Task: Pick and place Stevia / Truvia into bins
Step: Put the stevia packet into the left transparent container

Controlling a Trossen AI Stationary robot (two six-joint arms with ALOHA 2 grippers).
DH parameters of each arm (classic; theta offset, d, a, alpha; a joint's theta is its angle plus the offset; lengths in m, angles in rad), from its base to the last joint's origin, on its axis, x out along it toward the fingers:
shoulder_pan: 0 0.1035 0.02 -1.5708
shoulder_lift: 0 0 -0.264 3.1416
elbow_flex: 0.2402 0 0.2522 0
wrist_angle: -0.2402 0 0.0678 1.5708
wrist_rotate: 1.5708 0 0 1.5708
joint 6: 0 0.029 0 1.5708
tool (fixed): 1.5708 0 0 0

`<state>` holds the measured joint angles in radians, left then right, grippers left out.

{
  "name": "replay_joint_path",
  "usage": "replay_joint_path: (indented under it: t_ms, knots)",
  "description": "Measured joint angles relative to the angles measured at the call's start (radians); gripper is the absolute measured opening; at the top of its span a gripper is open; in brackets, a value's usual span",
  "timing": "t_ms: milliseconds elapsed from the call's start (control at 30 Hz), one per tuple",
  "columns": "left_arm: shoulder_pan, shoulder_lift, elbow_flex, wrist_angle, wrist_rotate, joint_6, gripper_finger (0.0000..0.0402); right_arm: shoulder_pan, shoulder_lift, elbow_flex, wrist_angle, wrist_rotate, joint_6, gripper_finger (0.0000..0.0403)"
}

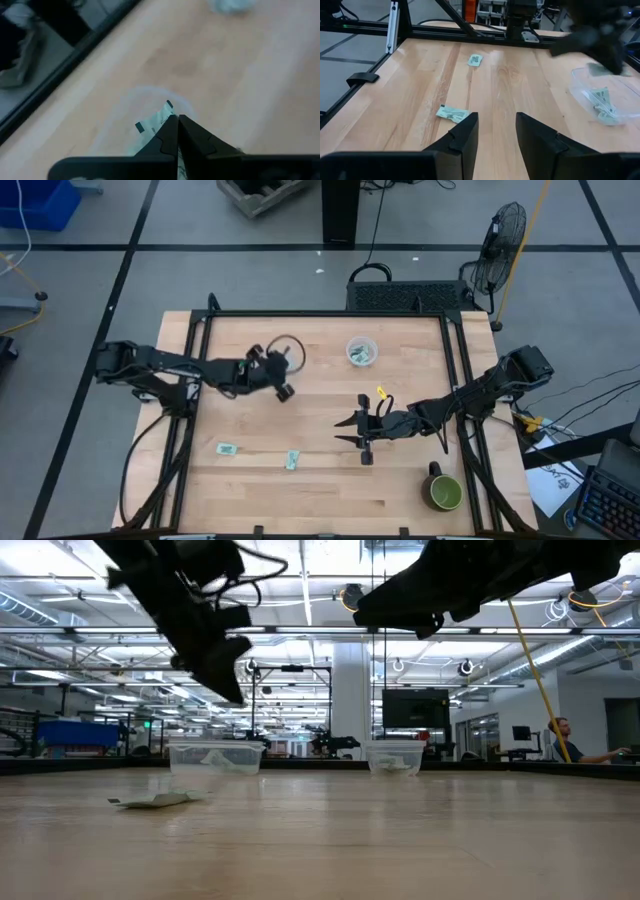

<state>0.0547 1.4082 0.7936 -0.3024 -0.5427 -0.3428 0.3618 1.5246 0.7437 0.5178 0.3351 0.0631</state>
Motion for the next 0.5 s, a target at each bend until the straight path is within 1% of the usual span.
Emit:
replay_joint_path:
  t_ms: [167, 300, 400, 500]
  knots:
    - [0.119, -0.006, -0.052, 0.056, 0.009, -0.031, 0.0023, 0.0, 0.0, -0.004, -0.007, 0.001, 0.0, 0.0123]
    - [0.186, -0.005, -0.088, 0.074, 0.086, -0.036, 0.001, -0.002, 0.0, -0.009, -0.006, 0.001, 0.0, 0.0123]
    - [0.223, -0.007, -0.105, 0.074, 0.097, -0.094, 0.0005, -0.002, 0.0, -0.009, -0.005, 0.001, 0.0, 0.0123]
    - [0.254, -0.006, -0.116, 0.072, 0.11, -0.15, 0.0019, -0.002, 0.0, -0.009, 0.002, 0.001, 0.0, 0.0123]
